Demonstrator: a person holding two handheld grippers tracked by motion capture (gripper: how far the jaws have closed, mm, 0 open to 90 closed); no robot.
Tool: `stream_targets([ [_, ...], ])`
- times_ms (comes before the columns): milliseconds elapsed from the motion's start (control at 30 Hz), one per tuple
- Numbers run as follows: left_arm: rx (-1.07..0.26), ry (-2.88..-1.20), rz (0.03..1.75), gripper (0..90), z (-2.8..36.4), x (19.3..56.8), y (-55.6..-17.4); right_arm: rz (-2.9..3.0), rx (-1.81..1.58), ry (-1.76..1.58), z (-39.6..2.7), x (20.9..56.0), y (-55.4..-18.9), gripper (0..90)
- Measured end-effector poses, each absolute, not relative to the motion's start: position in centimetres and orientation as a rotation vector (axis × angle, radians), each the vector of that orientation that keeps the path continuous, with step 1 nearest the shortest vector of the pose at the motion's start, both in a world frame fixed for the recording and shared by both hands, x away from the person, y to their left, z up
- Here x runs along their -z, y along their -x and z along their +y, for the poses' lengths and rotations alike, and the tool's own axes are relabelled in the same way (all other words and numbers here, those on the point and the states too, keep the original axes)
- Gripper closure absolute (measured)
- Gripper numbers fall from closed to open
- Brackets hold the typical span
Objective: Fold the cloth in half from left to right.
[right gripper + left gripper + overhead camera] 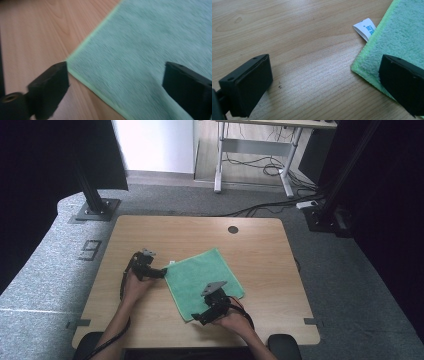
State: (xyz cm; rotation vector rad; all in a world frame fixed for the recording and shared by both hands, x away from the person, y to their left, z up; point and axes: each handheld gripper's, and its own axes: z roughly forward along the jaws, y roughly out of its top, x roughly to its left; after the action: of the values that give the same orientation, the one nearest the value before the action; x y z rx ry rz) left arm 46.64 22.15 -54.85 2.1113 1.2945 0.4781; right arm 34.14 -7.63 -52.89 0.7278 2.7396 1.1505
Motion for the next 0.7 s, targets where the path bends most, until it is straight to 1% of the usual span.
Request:
stream_targets([
  [33,-0.478,-2.111,1.295,0.0,22.2,54.9,-46.6,2.74,-1.151,-0.728,-7.6,52.9,-34.1,8.4],
  [67,-0.478,-2.112,1.294,0.0,22.1,54.8,-46.7,2.746,-1.172,-0.709,-6.8,52.7,-33.9,13.7],
  [200,-0.478,-2.108,1.295,0.0,22.1,54.9,-46.7,2.757,-1.179,-0.671,-5.8,52.6,-33.7,16.7],
  [233,-0.478,-2.109,1.294,0.0,22.1,54.9,-46.7,2.766,-1.176,-0.658,-5.5,52.5,-33.5,19.2],
  [267,-0.478,-2.109,1.295,0.0,22.1,54.9,-46.7,2.785,-1.177,-0.63,-4.8,52.5,-33.2,24.7],
  [300,-0.478,-2.109,1.295,0.0,22.1,54.9,-46.7,2.785,-1.177,-0.63,-4.8,52.5,-33.2,24.7],
  [333,-0.478,-2.11,1.294,0.0,22.1,54.8,-46.7,2.799,-1.173,-0.598,-4.3,52.5,-32.8,31.7],
  [367,-0.478,-2.11,1.294,0.0,22.1,54.8,-46.7,2.799,-1.173,-0.598,-4.3,52.5,-32.8,31.7],
  [400,-0.478,-2.11,1.294,0.0,22.1,54.8,-46.7,2.806,-1.163,-0.574,-4.1,52.6,-32.7,34.5],
  [433,-0.478,-2.11,1.294,0.0,22.1,54.8,-46.7,2.818,-1.138,-0.536,-3.6,52.8,-32.2,41.3],
  [467,-0.478,-2.11,1.294,0.0,22.1,54.9,-46.7,2.818,-1.138,-0.536,-3.6,52.8,-32.2,41.3],
  [567,-0.477,-2.112,1.295,0.0,22.1,54.8,-46.7,2.827,-1.087,-0.494,-3.2,53.1,-31.8,52.2],
  [633,-0.476,-2.111,1.296,0.0,22.1,54.8,-46.7,2.839,-1.052,-0.466,-3.0,53.3,-31.6,63.6],
  [667,-0.477,-2.111,1.297,0.0,22.1,54.8,-46.7,2.831,-1.036,-0.451,-3.0,53.4,-31.5,66.1],
  [700,-0.478,-2.106,1.304,0.0,22.1,54.8,-46.8,2.816,-1.017,-0.457,-2.9,53.4,-31.5,74.0],
])
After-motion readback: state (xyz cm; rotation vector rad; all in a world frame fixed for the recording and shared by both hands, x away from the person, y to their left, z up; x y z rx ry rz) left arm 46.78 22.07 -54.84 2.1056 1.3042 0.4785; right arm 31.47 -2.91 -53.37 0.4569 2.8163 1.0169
